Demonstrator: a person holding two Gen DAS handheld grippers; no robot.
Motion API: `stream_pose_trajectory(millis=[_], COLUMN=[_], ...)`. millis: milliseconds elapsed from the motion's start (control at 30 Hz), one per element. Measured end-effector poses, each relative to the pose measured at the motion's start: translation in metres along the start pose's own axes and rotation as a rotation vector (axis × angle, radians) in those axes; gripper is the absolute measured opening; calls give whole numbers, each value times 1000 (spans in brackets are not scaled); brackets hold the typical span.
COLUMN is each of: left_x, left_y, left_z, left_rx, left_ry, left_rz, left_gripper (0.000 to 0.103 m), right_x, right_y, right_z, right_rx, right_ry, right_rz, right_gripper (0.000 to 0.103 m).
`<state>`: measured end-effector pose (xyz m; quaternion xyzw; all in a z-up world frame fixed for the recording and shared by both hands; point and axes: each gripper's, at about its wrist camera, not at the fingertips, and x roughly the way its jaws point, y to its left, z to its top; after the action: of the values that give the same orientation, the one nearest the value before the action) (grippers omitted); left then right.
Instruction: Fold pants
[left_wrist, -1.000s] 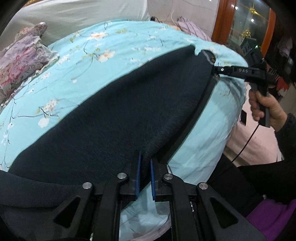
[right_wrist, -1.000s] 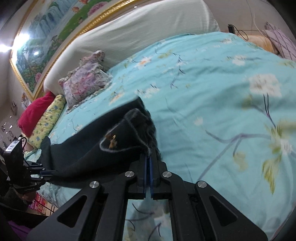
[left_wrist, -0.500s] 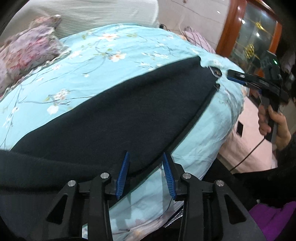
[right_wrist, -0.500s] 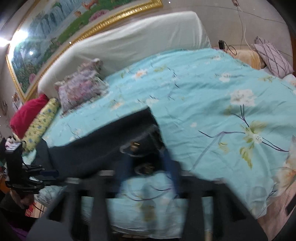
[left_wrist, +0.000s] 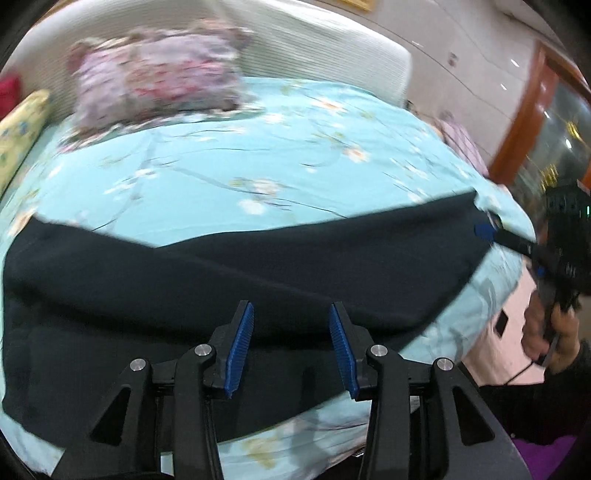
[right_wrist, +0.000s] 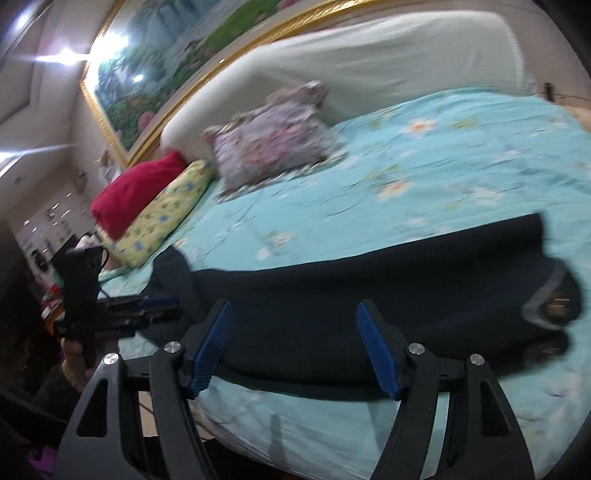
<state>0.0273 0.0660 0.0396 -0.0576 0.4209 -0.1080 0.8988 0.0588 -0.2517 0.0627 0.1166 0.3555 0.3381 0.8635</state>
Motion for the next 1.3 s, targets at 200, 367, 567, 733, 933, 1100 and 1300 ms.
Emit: stream_pose_trajectory(millis=[200,367,567,733,933,1100,1300], left_x=[-29,-51,-64,-58,-47,-32,-6], left_y=[59,104,152,183,223,247,266], left_z=[-4,-3,10,23,39,51,65], left_rx=[-110,-188,-227,-232,-271,-269,-252], left_ry=[-54,-90,-110,-86,-44,15,112], left_rz=[81,132,194,213,148,106,35], left_gripper=[44,49,52,55,56,58,59], right_x=[41,74,110,138,166,179,197], right_y=[28,48,75,95,111,121,131], right_z=[5,10,13,15,22,28,27], right_rx=[-17,-44,-91,-121,-150,-168,-203], right_ry=[66,130,195,257,300,332,388], right_rz=[68,118,170,205,231,263,281], right_gripper=[71,71,71,71,71,71,71])
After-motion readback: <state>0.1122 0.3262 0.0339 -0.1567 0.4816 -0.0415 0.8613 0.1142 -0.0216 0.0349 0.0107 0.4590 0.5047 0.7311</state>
